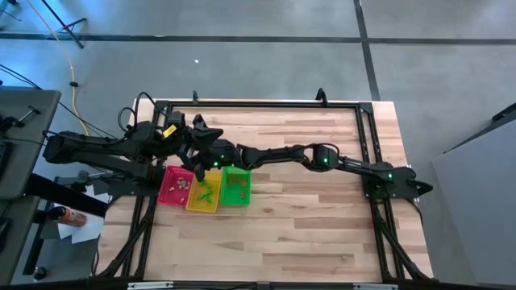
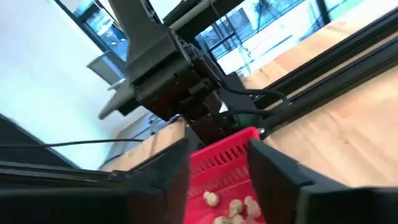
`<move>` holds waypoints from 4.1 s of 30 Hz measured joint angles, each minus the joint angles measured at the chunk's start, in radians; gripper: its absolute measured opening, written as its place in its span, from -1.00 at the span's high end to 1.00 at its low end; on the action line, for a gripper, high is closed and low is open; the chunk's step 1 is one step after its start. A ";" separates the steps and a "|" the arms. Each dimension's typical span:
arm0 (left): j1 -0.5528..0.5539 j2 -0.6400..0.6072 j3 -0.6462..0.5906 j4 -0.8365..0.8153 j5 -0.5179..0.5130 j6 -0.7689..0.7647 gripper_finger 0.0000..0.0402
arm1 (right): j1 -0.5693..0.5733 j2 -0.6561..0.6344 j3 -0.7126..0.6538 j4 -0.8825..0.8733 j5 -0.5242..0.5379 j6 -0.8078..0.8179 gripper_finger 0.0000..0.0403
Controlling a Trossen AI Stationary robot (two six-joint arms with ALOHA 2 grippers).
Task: Sort Halloween decoration
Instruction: Put the white skull toy into the red bin
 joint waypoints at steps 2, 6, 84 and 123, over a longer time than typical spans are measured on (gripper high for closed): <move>0.000 0.000 0.000 0.000 0.000 0.000 1.00 | -0.007 0.000 0.000 0.001 -0.028 0.029 0.39; 0.000 0.000 0.000 0.000 0.000 0.000 1.00 | -0.019 -0.006 0.000 0.000 -0.075 0.037 0.86; 0.002 0.052 0.000 -0.158 -0.002 0.303 1.00 | 0.211 -1.740 -1.595 -0.064 0.331 -0.238 1.00; 0.002 0.144 0.000 -0.178 0.096 0.254 1.00 | 0.841 -1.603 -1.282 -1.009 0.062 0.692 1.00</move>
